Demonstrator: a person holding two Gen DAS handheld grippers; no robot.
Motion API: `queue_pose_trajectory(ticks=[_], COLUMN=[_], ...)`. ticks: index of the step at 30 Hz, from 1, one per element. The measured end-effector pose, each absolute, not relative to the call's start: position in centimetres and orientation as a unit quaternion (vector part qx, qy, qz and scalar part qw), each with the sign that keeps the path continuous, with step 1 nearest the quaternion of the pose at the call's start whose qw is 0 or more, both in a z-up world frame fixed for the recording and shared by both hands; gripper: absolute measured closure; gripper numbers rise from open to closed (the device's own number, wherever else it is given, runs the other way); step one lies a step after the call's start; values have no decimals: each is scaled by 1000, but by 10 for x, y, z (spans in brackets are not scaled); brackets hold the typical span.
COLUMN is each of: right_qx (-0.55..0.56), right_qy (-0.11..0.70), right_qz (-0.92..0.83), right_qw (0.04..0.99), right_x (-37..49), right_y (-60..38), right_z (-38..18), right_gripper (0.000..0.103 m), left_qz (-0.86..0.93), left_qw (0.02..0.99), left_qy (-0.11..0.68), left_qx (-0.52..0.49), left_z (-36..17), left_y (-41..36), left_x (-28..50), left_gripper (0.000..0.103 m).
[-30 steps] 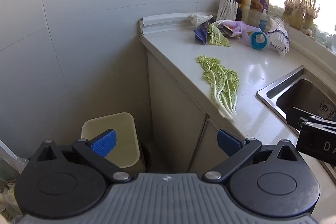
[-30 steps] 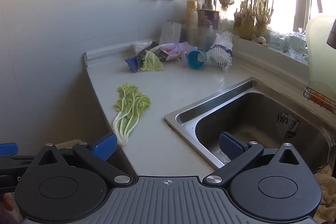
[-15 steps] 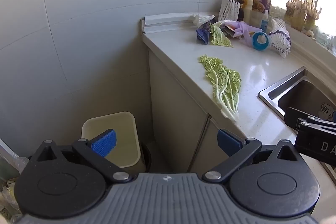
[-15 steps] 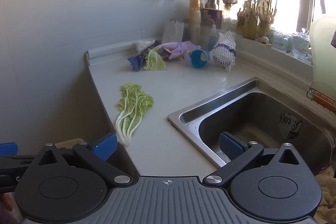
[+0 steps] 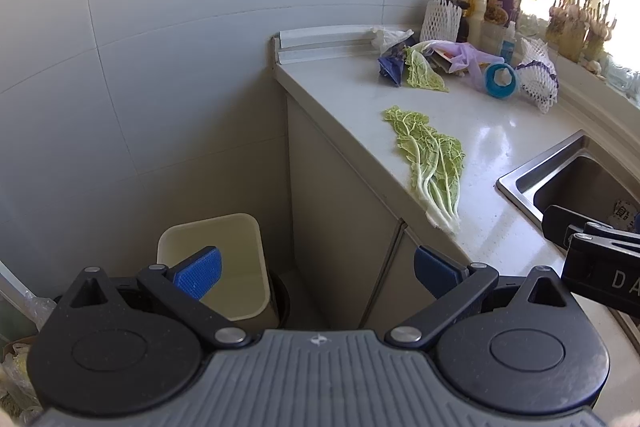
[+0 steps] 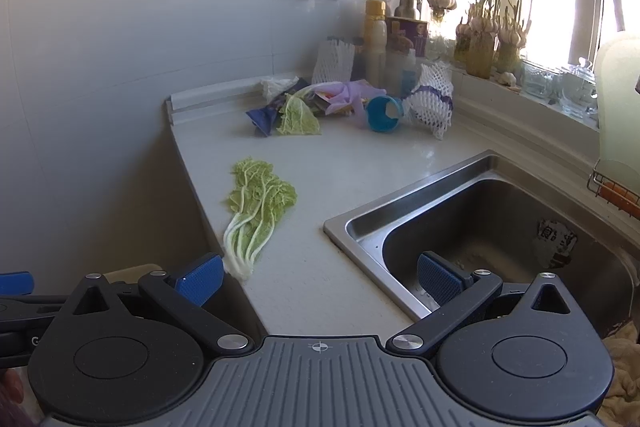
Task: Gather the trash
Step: 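Move both tools from the trash bin toward the cabbage leaf on the counter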
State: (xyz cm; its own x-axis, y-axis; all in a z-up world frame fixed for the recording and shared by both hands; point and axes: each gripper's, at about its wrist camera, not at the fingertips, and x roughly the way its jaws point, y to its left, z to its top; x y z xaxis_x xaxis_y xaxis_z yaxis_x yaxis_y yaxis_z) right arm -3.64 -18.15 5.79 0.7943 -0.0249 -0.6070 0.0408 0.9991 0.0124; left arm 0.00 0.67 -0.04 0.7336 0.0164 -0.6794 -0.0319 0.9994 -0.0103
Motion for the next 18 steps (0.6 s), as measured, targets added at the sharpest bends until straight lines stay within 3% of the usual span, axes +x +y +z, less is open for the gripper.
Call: queue_pose_trajectory(ticks=[18], right_qx=[11], right_qy=[321], right_qz=[-11], right_qw=[947], right_x=[-35], right_y=[-182], right_z=[57], right_gripper=[0], left_qz=[14], left_qw=[930], left_qy=[366], left_qx=[-12], left_z=[2], left_y=[10], left_x=[3], left_gripper=[0])
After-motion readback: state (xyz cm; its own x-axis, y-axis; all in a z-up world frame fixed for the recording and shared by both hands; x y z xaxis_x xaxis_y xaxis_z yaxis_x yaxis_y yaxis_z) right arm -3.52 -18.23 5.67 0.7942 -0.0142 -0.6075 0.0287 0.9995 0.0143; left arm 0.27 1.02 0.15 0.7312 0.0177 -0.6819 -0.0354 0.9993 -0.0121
